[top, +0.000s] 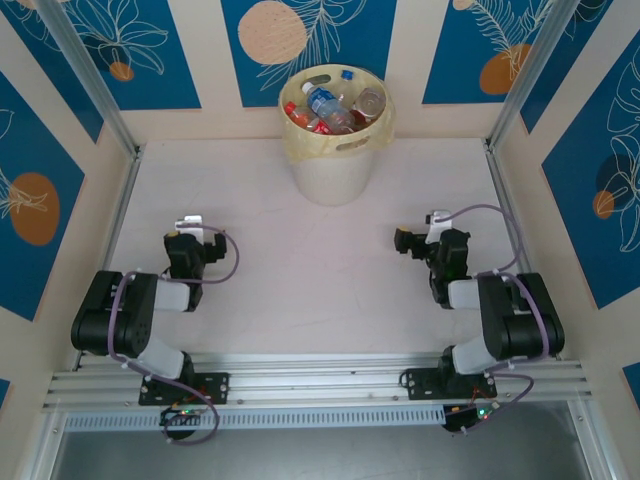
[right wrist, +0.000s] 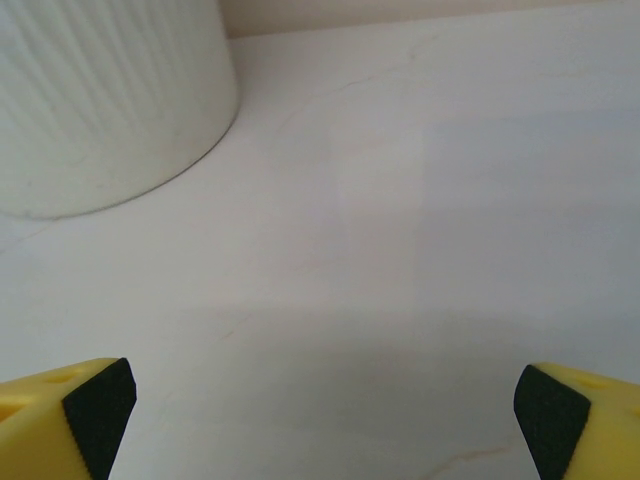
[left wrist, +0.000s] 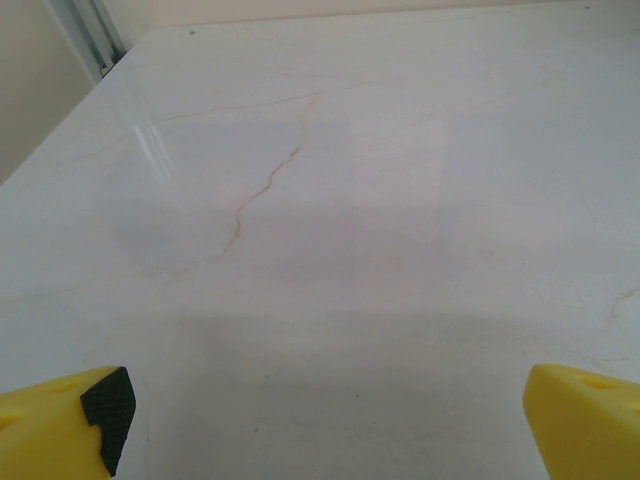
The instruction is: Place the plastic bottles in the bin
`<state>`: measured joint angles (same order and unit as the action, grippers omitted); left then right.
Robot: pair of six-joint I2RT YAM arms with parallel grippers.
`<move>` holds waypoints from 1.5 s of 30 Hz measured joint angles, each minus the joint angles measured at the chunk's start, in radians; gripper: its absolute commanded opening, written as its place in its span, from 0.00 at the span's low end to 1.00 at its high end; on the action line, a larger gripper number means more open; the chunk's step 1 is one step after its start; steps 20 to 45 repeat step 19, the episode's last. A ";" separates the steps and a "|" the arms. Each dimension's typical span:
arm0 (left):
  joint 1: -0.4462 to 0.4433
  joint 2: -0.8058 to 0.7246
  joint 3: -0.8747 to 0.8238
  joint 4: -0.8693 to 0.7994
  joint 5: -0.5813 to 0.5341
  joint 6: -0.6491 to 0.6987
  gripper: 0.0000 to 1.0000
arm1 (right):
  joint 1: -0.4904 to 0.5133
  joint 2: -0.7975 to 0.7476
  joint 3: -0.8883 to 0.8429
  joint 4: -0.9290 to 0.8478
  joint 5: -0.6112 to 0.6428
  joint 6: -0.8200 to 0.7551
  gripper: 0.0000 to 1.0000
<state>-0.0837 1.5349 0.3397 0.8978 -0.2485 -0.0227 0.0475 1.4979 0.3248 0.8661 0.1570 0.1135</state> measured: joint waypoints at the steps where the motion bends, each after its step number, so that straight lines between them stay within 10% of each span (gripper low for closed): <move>1: 0.000 0.000 0.000 0.000 -0.001 0.000 1.00 | -0.002 0.019 0.017 -0.028 -0.008 0.001 0.99; 45: 0.000 0.000 0.000 0.000 -0.015 0.000 1.00 | -0.041 0.030 0.067 -0.053 -0.027 0.008 0.99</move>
